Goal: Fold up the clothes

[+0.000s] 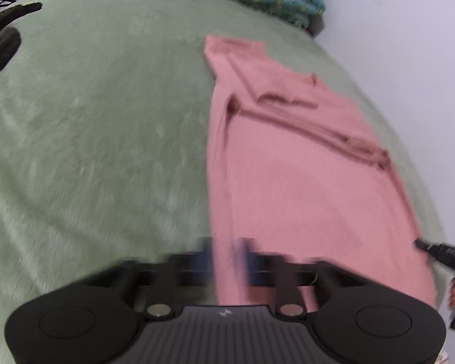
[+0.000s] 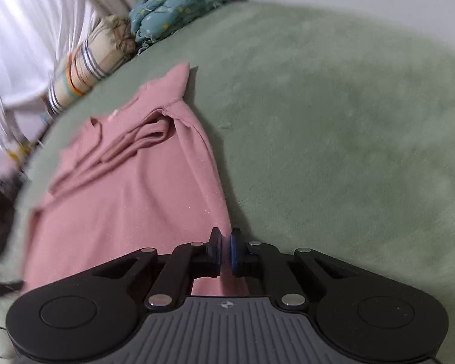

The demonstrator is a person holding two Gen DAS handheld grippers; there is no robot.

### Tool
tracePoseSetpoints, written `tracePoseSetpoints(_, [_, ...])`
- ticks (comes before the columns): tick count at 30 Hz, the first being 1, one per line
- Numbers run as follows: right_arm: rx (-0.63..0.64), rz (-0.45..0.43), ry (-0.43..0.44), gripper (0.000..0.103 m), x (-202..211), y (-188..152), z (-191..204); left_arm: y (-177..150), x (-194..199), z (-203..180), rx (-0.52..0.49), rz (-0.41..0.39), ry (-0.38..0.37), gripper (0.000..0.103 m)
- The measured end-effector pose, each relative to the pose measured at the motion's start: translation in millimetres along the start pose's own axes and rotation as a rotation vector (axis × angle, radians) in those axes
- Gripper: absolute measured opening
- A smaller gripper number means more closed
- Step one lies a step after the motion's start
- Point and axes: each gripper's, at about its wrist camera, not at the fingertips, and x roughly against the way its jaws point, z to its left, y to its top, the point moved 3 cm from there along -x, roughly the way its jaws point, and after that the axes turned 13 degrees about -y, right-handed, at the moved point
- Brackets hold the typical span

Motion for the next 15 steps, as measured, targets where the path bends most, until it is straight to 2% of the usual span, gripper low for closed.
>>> tracePoseSetpoints(3, [-0.005, 0.007, -0.036, 0.009, 9, 0, -5, 2, 9, 6, 0.072, -0.002, -0.012, 0.006])
tracePoseSetpoints(6, [-0.026, -0.077, -0.018, 0.012, 15, 15, -8, 4, 12, 6, 0.083, 0.006, -0.021, 0.007])
tracePoseSetpoints(10, [0.043, -0.197, 0.024, 0.030, -7, 52, 24, 4, 4, 5, 0.089, 0.012, -0.014, 0.011])
tracePoseSetpoints(12, [0.125, -0.196, 0.000, 0.030, -32, 74, 45, 4, 2, 8, 0.108, 0.007, -0.021, 0.011])
tracePoseSetpoints(15, [0.235, -0.127, -0.025, 0.030, -66, 86, 66, 4, 2, 11, 0.132, 0.001, -0.031, 0.011])
